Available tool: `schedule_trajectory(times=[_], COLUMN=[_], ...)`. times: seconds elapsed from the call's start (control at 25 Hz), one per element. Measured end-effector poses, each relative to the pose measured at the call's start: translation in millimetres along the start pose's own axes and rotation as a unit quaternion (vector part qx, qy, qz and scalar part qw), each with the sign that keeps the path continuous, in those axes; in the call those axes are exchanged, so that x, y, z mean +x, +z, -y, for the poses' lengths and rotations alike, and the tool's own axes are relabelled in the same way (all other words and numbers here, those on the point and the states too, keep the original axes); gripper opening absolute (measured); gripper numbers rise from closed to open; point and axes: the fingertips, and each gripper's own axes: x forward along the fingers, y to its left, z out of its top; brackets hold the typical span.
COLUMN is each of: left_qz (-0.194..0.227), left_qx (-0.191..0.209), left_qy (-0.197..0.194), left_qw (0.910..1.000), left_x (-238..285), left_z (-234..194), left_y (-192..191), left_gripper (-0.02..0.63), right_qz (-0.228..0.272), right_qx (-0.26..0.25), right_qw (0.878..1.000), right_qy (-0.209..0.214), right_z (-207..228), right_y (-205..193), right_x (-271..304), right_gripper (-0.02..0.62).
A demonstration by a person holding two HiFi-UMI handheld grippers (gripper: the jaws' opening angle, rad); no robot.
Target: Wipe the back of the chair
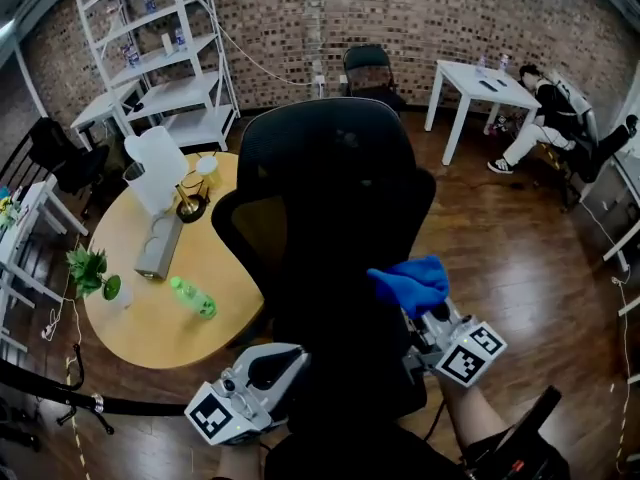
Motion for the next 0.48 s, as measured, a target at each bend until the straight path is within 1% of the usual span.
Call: schedule_trajectory(times=[0.12,0.24,0.32,0.48], left_qz=[0.032,0.055,0.067,0.075], left_qx=[0.008,0.01,0.016,0.024], left_qy=[-0.014,-0.025,-0.031,-0.03], left_qw=[0.9993,0.9981,0.9971,0.9965], left_x=[4.6,7.2,9.3,5.6], left_z=[7.0,18.0,24.9,27.2], left_y=[21.6,38.6,48.9,57.6], left_gripper=[0.003,0.003,0.003,0.003], right_qz=[0.033,0.047,0.056,0.063], right_qx=[-0.026,-0.03,-0.025,-0.017], right_qw=[0.997,0.991,0.988,0.985], right_qy=[0.067,0.124,0.143,0.158], right_z=[-62.9,-104.2,-117.2,-130.5], right_y=[24.1,30.3,33.1,34.2], right_x=[-9.8,-16.1,-14.9,-10.4], right_gripper=[0.054,0.054,0.054,0.052])
